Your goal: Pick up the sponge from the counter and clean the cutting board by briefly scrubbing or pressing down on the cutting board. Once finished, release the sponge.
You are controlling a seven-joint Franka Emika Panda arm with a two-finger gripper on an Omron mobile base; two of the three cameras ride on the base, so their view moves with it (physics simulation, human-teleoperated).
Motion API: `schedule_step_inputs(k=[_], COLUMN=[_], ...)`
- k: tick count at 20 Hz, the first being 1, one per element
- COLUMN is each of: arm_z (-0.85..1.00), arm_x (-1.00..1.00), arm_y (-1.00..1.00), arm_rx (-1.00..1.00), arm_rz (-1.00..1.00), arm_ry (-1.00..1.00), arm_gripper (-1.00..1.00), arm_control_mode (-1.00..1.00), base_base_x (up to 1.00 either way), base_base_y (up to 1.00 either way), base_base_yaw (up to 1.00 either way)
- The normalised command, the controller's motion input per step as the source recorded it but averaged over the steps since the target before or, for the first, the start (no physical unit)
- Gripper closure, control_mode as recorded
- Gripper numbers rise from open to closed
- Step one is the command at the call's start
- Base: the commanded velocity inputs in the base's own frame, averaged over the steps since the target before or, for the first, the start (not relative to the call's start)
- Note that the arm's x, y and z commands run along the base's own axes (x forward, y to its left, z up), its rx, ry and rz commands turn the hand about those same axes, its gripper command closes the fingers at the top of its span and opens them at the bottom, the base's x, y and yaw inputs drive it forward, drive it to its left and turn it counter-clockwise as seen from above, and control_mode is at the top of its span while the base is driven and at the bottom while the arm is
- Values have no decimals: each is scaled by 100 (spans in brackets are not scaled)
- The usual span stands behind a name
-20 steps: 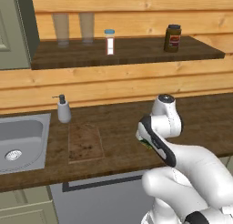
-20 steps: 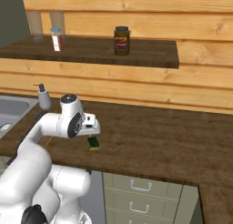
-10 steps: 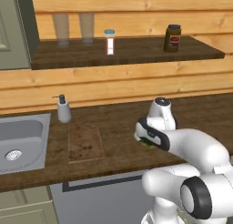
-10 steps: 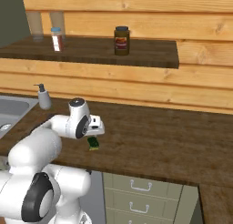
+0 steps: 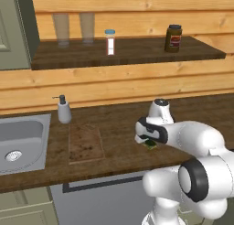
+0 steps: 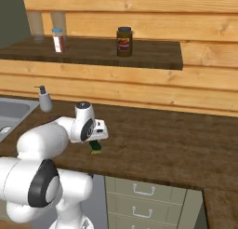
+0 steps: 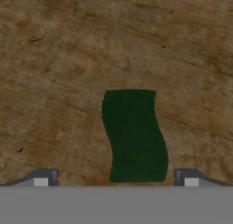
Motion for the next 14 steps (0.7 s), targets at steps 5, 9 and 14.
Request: schedule_step_inputs(k=[5, 9, 14], arm_z=[-23, -23, -21], arm_x=[15, 26, 26], arm_y=[-14, 0, 0], arm_rx=[0, 0, 0], arm_rz=[6, 2, 0], arm_ry=[1, 0, 0], arm_gripper=[-100, -100, -100], arm_control_mode=[-100, -100, -100], base_base_x=[0, 0, 0], base_base_y=[0, 0, 0], base_base_yaw=[0, 0, 0])
